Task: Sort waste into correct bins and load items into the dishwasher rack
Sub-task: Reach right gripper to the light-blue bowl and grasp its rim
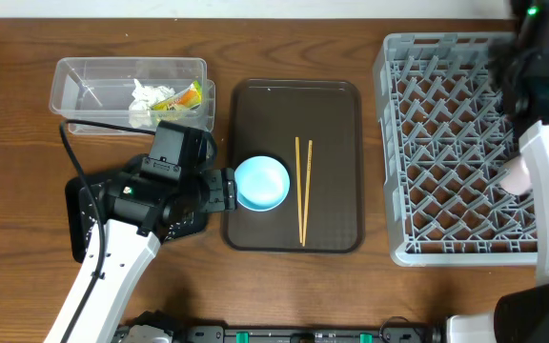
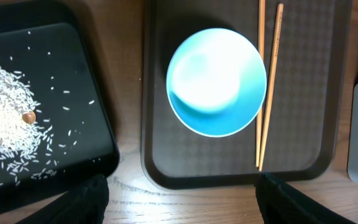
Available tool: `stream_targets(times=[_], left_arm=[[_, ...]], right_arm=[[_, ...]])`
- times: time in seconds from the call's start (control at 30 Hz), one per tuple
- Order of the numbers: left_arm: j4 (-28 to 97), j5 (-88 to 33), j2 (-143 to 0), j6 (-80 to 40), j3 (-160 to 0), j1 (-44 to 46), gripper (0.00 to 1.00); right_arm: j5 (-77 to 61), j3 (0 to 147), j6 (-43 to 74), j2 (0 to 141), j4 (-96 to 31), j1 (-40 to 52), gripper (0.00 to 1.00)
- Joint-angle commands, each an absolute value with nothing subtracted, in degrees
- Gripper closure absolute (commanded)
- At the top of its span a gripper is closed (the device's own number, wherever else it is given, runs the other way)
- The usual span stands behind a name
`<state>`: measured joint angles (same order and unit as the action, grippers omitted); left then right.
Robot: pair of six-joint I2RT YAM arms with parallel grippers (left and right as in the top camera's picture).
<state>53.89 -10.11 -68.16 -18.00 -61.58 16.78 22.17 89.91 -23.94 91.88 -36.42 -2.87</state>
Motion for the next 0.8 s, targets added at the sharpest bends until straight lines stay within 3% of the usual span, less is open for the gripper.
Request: stream_targets(times=[0.0,0.07,0.2,0.6,0.77], left_arm=[[54.72,-8.56,-68.38,-18.13,-62.11,16.75,0.22],[56.4,-5.3,-68.38,-20.56,-62.11,16.19,0.22],[59.96,-2.7,-68.38,-24.01,-62.11,12.95,0.22],[63.88,-2.7,-68.38,-27.75,-62.11,5.5,0.21],[64.03,-2.17,-68.38,-27.77,-62.11,5.41,0.21]], right_arm=[[-2.9,89.25,-20.47,92.71,-40.53,1.06,0.01],[-15.38,88.49,-16.27,93.12,-41.56,3.33,0.01],[-26.74,86.89,-12.45,94.56,-40.64,7.07,0.14],[-19.79,82.39,-5.17,103.48,-41.1,24.29,0.22],[-19.64,82.04,-3.38,108.55,-40.93,29.5,0.32]])
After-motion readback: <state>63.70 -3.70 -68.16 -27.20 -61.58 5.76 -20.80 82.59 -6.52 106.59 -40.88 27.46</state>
